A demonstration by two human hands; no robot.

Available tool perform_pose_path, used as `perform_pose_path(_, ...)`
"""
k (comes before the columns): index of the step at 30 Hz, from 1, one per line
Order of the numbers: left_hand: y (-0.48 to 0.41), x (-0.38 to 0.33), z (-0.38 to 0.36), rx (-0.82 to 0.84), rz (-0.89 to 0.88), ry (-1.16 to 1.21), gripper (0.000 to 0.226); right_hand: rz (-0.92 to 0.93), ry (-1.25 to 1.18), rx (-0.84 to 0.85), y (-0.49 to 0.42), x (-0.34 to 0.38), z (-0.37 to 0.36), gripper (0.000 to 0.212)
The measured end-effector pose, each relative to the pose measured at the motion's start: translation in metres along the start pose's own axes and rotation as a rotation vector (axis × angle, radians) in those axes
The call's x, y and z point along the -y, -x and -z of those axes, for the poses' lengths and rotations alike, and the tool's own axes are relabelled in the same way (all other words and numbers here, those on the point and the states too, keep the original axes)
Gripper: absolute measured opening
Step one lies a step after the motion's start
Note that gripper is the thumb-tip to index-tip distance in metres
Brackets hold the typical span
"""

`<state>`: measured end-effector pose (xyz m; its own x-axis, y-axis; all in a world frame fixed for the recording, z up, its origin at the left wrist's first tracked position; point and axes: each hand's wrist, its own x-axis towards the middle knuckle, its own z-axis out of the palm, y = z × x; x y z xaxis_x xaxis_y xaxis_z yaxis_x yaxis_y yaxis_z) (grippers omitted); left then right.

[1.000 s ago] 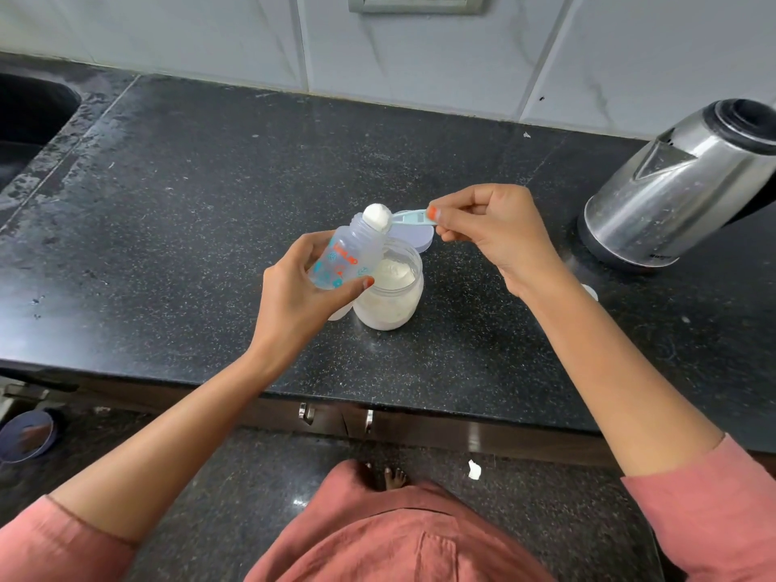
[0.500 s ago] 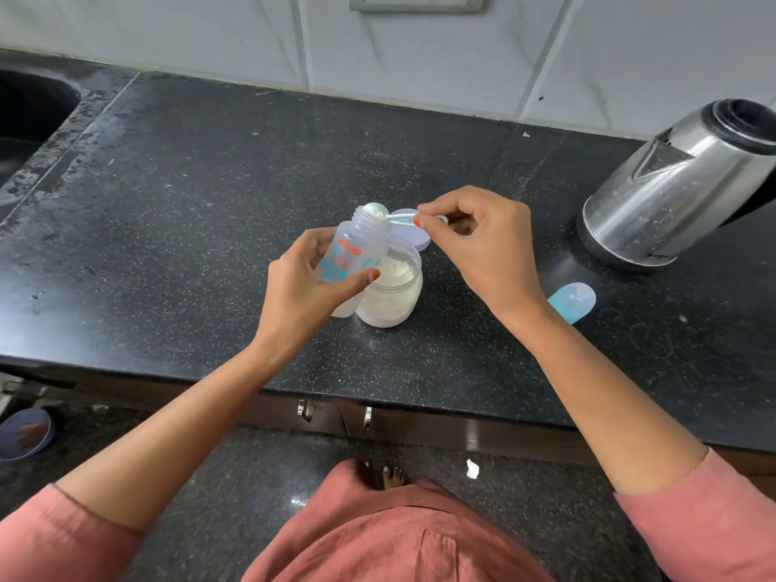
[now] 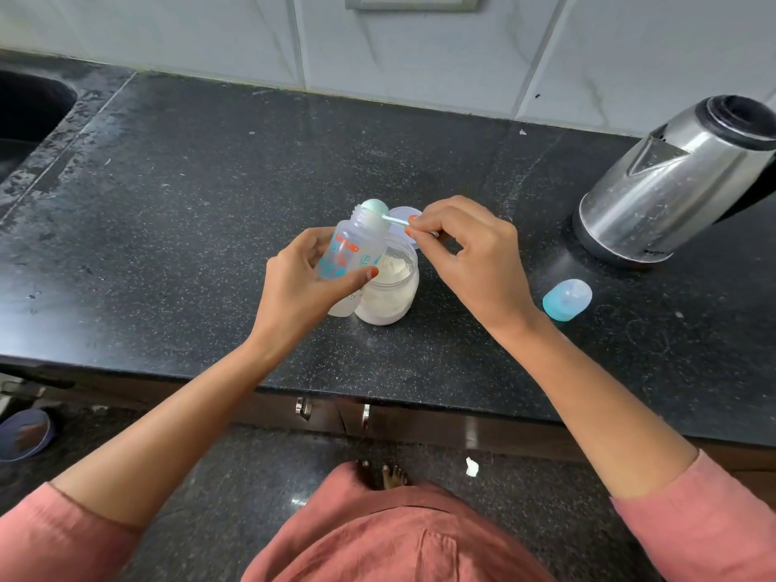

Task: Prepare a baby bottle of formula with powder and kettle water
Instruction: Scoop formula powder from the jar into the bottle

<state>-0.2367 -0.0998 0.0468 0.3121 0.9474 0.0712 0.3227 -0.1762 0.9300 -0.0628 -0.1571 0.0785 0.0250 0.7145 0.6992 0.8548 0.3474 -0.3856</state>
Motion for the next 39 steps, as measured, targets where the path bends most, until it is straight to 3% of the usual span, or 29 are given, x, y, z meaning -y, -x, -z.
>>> perform_pose_path(16,0.0009,-0.0014,0.0002,0.002,0.001,-0.008,0.045,-0.062,-0.110,-0.046,0.0017,-0.0016,0.0054,0.007)
perform_pose_path(25,0.0018,-0.0024,-0.0005,0.002,-0.005,-0.011,0.045,0.094,0.022,-0.005,0.0067,-0.0011,0.0043,0.012)
perform_pose_path(39,0.0032,-0.0030,-0.0012,-0.006,-0.012,-0.016,0.046,0.082,-0.021,-0.041,0.0075,-0.0017,0.0052,0.011)
